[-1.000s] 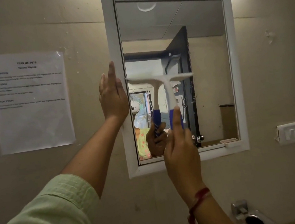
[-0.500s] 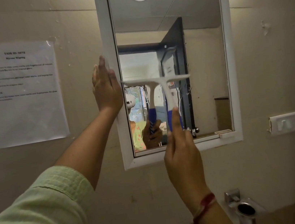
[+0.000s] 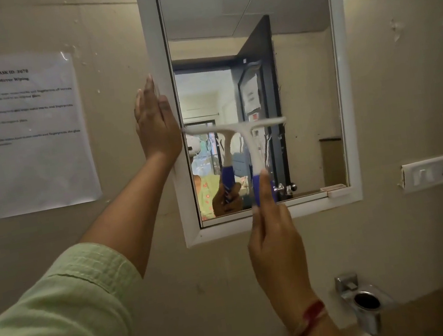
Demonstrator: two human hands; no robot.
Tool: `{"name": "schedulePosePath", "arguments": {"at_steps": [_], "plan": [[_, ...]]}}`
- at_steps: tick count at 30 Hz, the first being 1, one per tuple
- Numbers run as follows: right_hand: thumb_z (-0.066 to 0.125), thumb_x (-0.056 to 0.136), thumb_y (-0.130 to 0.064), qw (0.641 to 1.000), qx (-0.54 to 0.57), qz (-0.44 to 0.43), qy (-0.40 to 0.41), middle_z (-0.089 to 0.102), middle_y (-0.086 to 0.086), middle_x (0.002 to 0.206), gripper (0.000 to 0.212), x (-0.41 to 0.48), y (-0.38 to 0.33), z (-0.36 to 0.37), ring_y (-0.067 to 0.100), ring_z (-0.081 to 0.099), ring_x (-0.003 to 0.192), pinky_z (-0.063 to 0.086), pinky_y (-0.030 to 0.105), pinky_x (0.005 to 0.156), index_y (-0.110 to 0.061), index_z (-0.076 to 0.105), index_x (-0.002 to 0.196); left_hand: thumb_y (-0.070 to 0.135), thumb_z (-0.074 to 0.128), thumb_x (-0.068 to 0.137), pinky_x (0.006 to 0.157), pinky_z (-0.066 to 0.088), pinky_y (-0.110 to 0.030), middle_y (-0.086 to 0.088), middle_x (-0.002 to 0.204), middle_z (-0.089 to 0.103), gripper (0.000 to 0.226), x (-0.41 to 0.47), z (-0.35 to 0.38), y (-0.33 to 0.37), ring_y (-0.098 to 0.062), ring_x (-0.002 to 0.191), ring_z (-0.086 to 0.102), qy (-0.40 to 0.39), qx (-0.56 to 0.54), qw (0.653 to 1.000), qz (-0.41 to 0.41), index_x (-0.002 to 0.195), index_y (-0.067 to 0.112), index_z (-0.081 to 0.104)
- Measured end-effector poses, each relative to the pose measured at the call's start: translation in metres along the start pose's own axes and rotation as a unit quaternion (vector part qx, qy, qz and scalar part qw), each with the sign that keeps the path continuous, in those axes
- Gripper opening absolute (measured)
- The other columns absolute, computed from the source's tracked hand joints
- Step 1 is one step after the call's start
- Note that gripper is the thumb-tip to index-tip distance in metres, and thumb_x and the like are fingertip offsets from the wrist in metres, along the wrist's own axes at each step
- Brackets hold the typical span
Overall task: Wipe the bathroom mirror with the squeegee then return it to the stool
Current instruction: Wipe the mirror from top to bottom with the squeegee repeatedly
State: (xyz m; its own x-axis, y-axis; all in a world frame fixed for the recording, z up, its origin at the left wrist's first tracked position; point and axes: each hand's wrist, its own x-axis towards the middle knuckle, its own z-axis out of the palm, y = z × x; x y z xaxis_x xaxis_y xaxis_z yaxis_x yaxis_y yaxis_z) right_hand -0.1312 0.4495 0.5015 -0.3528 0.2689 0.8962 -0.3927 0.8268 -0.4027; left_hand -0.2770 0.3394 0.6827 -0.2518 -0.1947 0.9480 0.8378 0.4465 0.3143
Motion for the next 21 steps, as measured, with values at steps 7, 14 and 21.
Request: {"name": "schedulePosePath", "arguments": {"at_steps": [7,14,21], "plan": [[0.018,0.089,-0.046,1.0,0.01,-0.005,0.015,0.044,-0.004,0.083,0.057,-0.006,-0.002,-0.003,0.007,0.045,0.054,0.041,0.017,0.044,-0.05,-0.008,0.139,0.027,0.025,0.1,0.113,0.022,-0.041,-0.007,0.149,0.035,0.044,-0.002,-0.002,0.003,-0.026,0.141,0.021,-0.008,-0.013,1.0,-0.006,0.142,0.015,0.029],[0.022,0.092,-0.04,0.999,-0.015,-0.03,0.034,0.044,-0.004,0.082,0.057,0.039,-0.007,-0.009,0.004,0.044,0.057,0.035,0.012,0.048,-0.048,-0.009,0.139,0.027,0.025,0.1,0.114,0.018,-0.037,-0.007,0.15,0.033,0.044,-0.002,-0.001,0.002,-0.025,0.141,0.02,-0.015,-0.018,1.0,-0.005,0.142,0.014,0.029],[0.031,0.092,-0.033,0.999,0.02,0.028,-0.023,0.045,-0.005,0.08,0.062,-0.041,0.008,0.005,0.006,0.045,0.051,0.039,0.011,0.043,-0.046,-0.006,0.14,0.027,0.025,0.101,0.114,0.019,-0.038,-0.007,0.15,0.032,0.044,-0.002,-0.001,0.002,-0.024,0.141,0.021,-0.013,-0.018,1.0,-0.012,0.142,0.013,0.028]]}}
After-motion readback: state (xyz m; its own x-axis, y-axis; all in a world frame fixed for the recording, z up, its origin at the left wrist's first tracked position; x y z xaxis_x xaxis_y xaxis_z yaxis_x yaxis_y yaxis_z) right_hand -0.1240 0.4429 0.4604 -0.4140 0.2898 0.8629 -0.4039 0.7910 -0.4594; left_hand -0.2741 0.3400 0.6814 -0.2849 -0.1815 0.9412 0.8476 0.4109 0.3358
